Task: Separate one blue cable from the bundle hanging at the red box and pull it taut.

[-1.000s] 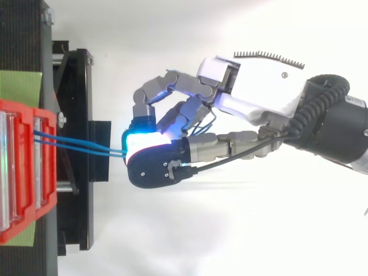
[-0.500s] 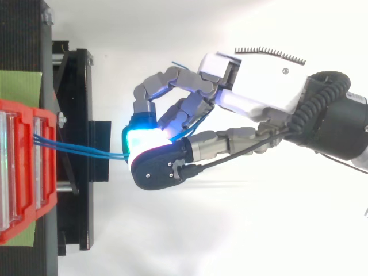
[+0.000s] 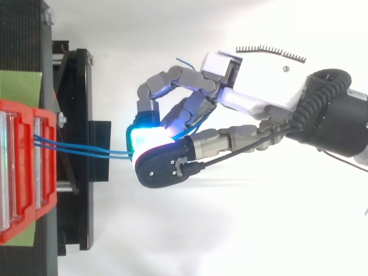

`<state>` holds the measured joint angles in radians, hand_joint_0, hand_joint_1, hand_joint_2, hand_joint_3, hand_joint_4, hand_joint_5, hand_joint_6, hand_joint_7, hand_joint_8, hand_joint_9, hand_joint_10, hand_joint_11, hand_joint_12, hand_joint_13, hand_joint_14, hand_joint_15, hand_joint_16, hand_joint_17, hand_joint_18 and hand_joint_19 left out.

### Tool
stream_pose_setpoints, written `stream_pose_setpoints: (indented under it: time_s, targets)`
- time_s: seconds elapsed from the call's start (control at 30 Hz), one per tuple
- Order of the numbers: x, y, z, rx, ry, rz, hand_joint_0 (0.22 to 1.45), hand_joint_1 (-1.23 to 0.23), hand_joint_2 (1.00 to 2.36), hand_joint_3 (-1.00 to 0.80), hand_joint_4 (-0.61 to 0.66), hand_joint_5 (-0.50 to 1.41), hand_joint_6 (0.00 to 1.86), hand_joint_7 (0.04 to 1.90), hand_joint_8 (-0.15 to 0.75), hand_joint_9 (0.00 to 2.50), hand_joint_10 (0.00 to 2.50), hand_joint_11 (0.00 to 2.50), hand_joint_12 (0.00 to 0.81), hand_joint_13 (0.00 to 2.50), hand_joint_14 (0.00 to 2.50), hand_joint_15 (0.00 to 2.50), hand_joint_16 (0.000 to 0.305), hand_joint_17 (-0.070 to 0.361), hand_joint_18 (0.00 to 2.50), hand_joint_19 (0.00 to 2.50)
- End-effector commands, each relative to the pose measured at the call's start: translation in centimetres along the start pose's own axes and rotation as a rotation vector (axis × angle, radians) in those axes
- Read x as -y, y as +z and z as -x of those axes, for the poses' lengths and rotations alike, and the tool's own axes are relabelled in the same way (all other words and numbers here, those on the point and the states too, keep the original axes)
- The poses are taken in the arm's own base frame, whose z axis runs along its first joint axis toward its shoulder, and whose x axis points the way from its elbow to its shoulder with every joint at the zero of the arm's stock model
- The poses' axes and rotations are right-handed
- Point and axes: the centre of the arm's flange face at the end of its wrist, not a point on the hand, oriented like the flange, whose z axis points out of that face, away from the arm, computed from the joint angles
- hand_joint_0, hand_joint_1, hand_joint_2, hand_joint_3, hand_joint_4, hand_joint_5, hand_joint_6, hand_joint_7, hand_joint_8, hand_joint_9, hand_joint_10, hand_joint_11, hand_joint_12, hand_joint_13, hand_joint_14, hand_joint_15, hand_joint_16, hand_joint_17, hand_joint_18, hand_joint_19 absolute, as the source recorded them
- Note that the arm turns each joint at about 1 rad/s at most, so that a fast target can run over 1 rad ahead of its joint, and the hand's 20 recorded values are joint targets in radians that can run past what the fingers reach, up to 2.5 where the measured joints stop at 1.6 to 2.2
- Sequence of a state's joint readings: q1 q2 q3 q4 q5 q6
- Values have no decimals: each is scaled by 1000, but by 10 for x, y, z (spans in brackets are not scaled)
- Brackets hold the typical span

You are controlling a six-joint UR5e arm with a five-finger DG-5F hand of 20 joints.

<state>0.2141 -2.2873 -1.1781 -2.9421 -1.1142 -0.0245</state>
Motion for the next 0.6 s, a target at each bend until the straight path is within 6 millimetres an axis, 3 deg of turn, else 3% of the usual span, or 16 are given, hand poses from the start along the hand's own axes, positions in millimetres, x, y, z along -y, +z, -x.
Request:
stream_pose_setpoints:
  time_s: [0.0, 0.57]
  targets:
    - [1, 0, 2, 0, -4, -8, 663, -819, 1000, -500, 90, -162, 900, 1223, 236, 1220, 0, 1465, 339, 923, 25, 876, 40, 89, 691, 541]
    - [-24, -14, 21, 63, -34, -33, 501, -823, 1000, -500, 131, -159, 897, 1194, 264, 1212, 52, 1411, 370, 920, 24, 876, 45, 101, 698, 550]
